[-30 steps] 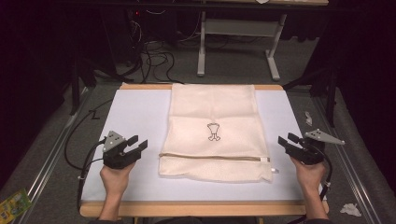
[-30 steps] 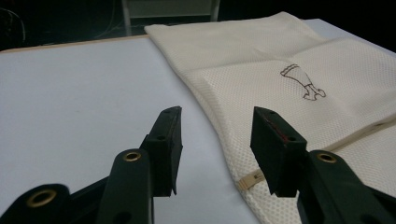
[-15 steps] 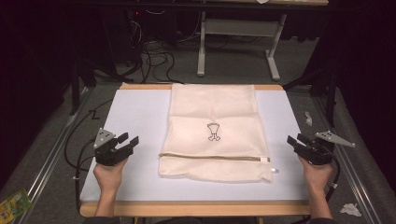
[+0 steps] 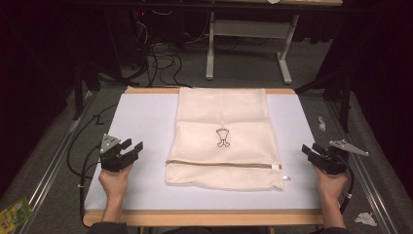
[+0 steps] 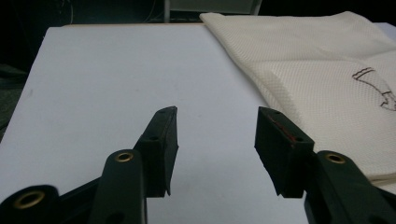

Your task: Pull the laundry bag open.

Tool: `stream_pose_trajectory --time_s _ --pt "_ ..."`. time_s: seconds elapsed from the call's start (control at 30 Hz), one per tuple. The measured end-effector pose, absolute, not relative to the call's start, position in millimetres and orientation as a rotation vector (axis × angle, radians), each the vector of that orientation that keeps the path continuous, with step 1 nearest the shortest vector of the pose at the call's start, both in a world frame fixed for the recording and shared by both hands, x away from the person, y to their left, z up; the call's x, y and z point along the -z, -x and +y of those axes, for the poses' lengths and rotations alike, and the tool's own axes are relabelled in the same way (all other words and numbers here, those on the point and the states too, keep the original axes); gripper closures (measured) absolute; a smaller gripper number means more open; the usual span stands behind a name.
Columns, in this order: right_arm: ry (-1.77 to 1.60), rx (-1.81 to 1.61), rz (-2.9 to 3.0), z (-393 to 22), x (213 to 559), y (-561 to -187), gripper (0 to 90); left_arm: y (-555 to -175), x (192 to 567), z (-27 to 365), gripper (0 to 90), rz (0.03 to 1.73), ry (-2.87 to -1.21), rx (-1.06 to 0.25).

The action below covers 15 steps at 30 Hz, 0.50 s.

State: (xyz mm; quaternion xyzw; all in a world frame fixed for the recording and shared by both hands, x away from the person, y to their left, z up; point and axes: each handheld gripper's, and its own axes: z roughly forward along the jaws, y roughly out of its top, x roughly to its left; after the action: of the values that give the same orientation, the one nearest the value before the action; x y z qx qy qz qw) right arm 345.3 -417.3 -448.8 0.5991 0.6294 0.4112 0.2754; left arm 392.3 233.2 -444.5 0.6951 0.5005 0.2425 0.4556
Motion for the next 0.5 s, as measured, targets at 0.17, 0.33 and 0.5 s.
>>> stream_pose_trajectory --time_s 0.17,0.33,0.5 --pt "-1.606 -1.089 1.702 -413 454 -350 50.2 -398 449 234 48.8 1.264 -1.726 -0.628" --pt "-1.618 -1.054 1.727 -410 464 -357 49.7 -402 453 231 48.6 1.274 -1.708 -0.644" --pt "-1.608 -1.005 1.752 -404 470 -362 49.2 -409 460 228 48.3 1.289 -1.743 -0.669"
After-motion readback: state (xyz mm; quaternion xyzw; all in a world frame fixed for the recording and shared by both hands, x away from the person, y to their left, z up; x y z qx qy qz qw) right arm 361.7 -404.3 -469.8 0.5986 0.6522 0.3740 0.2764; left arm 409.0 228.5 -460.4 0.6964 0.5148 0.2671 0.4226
